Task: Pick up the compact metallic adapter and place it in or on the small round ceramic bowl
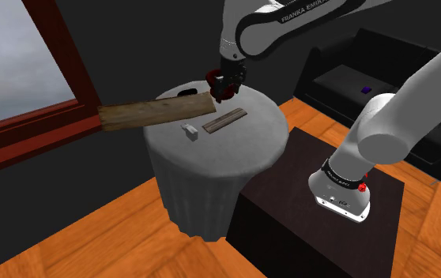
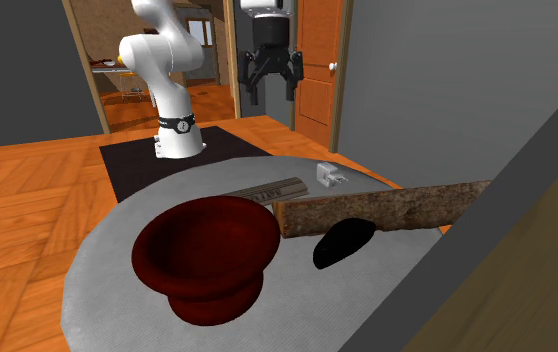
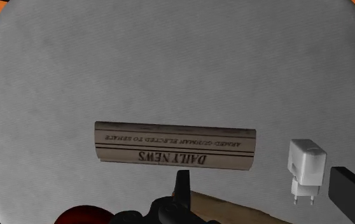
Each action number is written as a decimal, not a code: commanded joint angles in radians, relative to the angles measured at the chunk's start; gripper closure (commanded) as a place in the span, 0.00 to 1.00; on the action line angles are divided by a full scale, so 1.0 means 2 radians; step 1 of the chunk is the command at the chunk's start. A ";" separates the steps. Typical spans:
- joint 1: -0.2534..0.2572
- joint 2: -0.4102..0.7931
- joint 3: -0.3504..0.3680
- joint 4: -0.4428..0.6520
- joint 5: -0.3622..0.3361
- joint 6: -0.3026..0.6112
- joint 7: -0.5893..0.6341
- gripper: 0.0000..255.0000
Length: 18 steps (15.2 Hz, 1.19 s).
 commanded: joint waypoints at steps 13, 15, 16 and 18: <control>0.036 0.268 0.026 0.152 -0.039 0.115 0.107 0.00; 0.040 0.289 0.024 0.165 -0.043 0.123 0.113 0.00; 0.041 0.294 0.024 0.165 -0.044 0.129 0.114 0.00; 0.042 0.305 0.022 0.165 -0.047 0.139 0.116 0.00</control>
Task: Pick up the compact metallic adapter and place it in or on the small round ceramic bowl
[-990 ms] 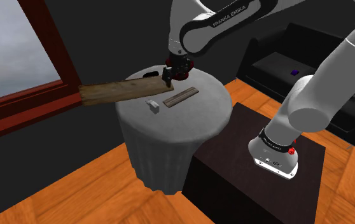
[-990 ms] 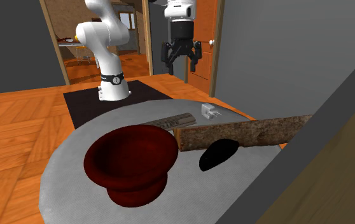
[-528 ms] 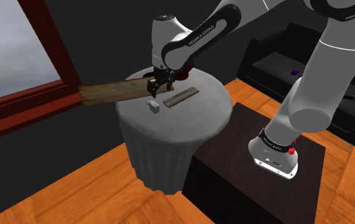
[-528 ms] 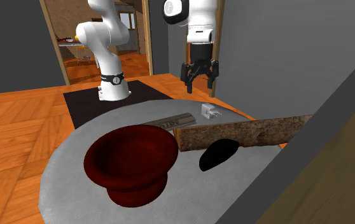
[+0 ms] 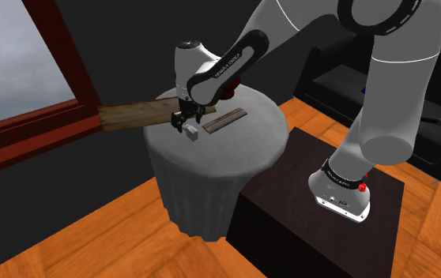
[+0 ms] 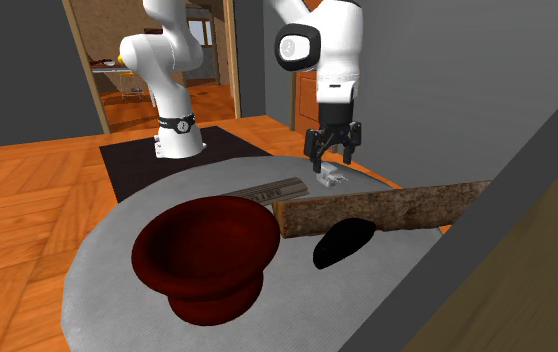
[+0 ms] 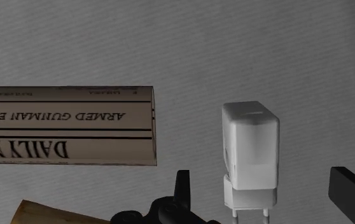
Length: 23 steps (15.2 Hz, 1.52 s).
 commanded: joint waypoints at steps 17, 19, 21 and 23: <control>0.003 0.026 -0.004 0.003 -0.006 0.023 0.004 1.00; 0.003 0.025 -0.004 0.003 -0.006 0.023 0.004 1.00; 0.003 0.025 -0.004 0.003 -0.006 0.023 0.004 1.00; 0.002 0.020 -0.003 0.002 -0.005 0.018 0.003 1.00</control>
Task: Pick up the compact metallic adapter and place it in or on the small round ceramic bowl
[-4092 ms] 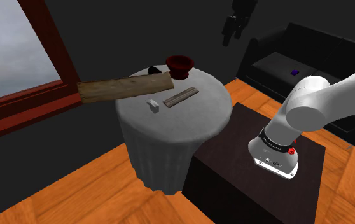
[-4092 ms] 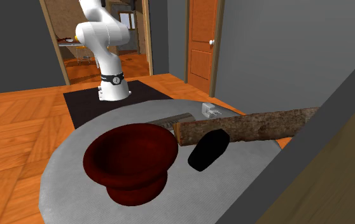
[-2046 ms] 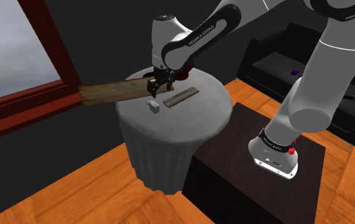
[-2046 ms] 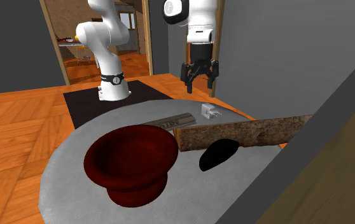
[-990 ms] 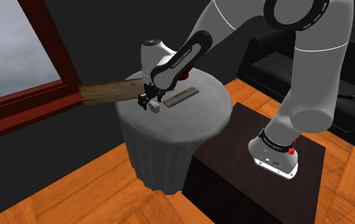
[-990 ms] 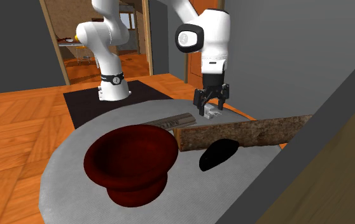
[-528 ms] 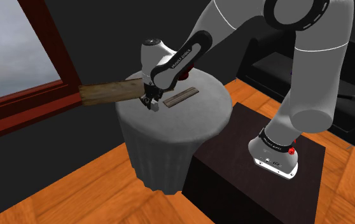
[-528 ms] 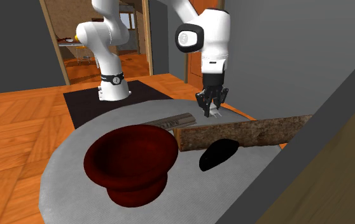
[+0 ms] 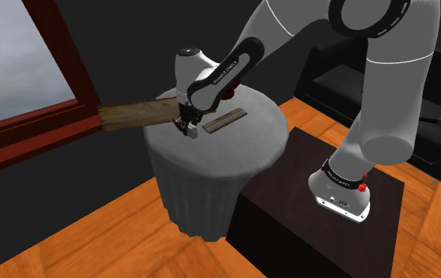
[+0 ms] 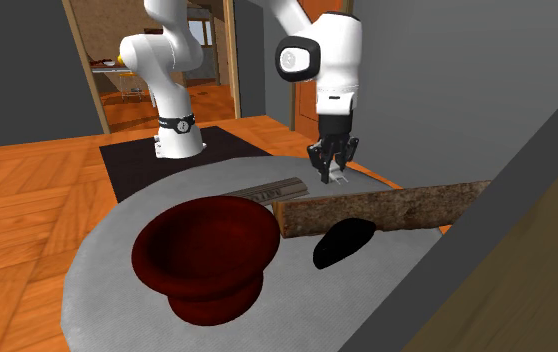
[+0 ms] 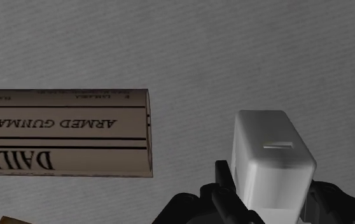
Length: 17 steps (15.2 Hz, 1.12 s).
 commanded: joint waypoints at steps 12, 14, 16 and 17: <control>-0.006 -0.061 0.009 0.008 0.016 -0.068 -0.011 1.00; -0.007 -0.069 0.010 0.011 0.018 -0.080 -0.012 1.00; -0.008 -0.078 0.011 0.014 0.020 -0.091 -0.014 1.00; -0.008 -0.082 0.011 0.016 0.021 -0.097 -0.015 1.00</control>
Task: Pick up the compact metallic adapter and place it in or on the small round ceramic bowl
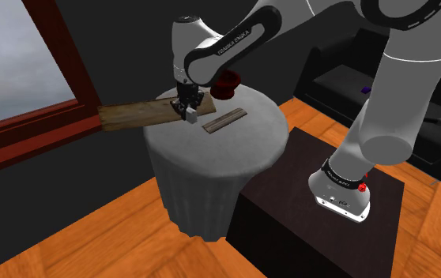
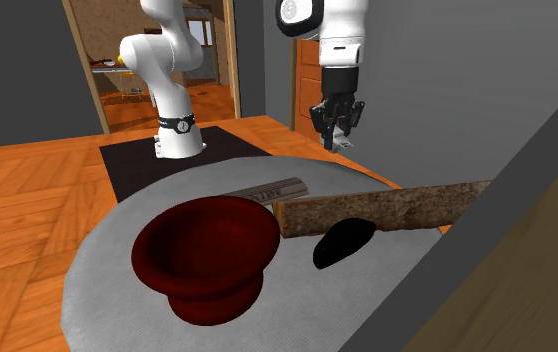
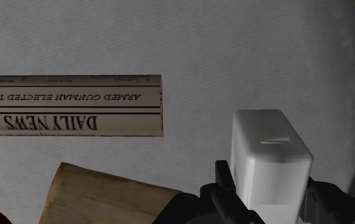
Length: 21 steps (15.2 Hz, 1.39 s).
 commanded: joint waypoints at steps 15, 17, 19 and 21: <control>-0.003 -0.053 0.004 0.039 0.014 -0.091 -0.010 1.00; -0.017 -0.054 -0.005 0.038 0.017 -0.091 -0.034 1.00; -0.031 -0.054 -0.014 0.039 0.020 -0.091 -0.058 1.00; -0.044 -0.052 -0.023 0.042 0.022 -0.093 -0.082 1.00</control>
